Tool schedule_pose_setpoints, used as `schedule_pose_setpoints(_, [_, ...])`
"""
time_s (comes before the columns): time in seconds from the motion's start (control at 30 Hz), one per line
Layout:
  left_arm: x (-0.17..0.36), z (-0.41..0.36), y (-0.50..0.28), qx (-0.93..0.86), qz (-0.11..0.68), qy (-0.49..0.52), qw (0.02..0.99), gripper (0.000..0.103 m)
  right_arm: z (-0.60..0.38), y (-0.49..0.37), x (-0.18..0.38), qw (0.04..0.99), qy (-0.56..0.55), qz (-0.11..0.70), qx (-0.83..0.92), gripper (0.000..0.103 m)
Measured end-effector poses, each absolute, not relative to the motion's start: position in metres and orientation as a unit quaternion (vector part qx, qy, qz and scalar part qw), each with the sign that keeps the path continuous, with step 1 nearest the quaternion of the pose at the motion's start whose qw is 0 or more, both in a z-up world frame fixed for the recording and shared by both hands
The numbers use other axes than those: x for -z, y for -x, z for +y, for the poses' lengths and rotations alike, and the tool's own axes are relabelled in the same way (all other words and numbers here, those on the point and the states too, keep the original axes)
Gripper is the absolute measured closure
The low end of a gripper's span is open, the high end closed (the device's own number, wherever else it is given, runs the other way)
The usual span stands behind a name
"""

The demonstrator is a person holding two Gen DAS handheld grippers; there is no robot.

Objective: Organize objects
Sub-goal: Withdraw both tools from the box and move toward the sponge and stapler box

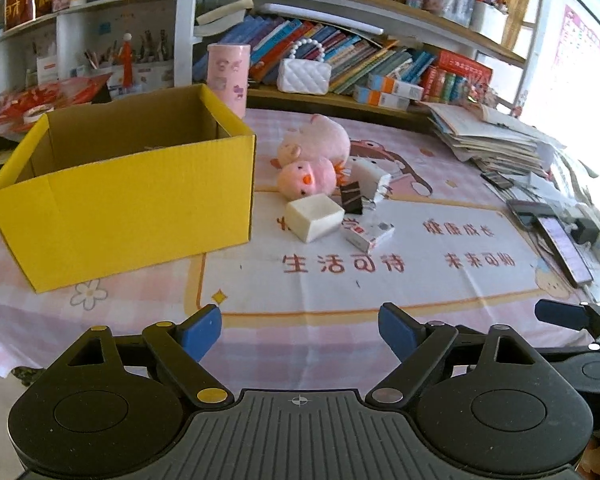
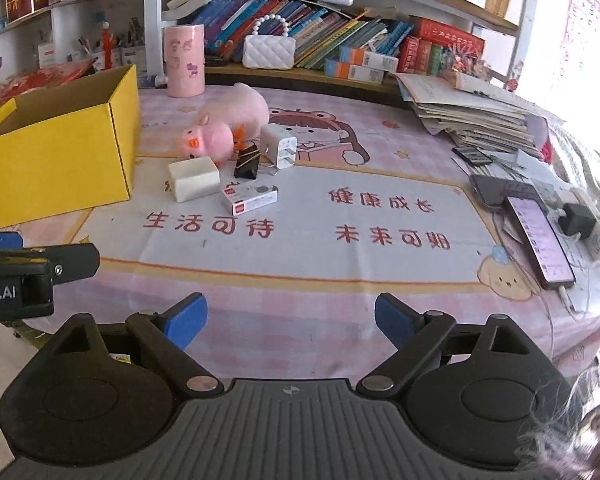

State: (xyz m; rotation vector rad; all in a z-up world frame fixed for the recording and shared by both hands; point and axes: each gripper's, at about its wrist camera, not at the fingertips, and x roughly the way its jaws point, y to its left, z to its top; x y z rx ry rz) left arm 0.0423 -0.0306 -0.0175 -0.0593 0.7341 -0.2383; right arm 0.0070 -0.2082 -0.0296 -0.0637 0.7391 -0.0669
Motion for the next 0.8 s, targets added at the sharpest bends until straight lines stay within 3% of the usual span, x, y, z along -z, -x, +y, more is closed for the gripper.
schedule_pose_setpoints(0.8, [0.029,-0.054,-0.115,0.025,0.391,0.058,0.918,0.012,-0.227,-0.117,0.049,0.918,0.074,0.373,-0.111,0.013])
